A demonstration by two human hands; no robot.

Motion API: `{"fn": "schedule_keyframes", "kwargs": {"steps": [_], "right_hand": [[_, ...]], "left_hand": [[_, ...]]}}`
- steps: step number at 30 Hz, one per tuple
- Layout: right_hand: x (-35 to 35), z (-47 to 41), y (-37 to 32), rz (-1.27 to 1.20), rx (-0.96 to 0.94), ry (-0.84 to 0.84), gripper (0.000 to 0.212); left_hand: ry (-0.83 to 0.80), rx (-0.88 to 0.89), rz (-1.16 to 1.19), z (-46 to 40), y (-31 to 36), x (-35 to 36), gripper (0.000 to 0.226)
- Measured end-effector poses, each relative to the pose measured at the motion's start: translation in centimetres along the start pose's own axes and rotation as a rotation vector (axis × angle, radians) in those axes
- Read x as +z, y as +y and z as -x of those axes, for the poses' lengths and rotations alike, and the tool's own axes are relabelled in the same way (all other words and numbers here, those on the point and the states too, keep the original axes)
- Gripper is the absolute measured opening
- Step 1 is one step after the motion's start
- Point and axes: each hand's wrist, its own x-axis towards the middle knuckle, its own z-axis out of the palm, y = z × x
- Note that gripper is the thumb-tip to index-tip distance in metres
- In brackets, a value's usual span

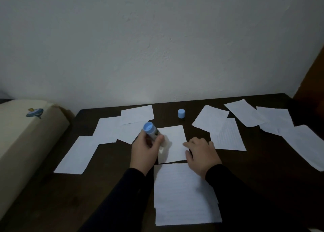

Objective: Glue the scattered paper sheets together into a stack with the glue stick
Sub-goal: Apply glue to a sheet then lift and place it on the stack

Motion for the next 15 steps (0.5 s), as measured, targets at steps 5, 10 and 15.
{"fn": "schedule_keyframes", "kwargs": {"steps": [5,10,15], "right_hand": [[0.6,-0.6,1.5,-0.043,-0.079,-0.178,0.049],[1.1,-0.5,0.7,0.01,-0.049,-0.162,0.05],[0.9,-0.5,0.7,-0.019,-0.054,-0.189,0.05]], "left_hand": [[-0.124,0.058,-0.076,1.6,0.5,1.9,0.025],[-0.17,0.133,-0.138,1.8,0.5,2.6,0.023],[-0.188,0.118,-0.112,2.1,0.6,2.8,0.02]]}}
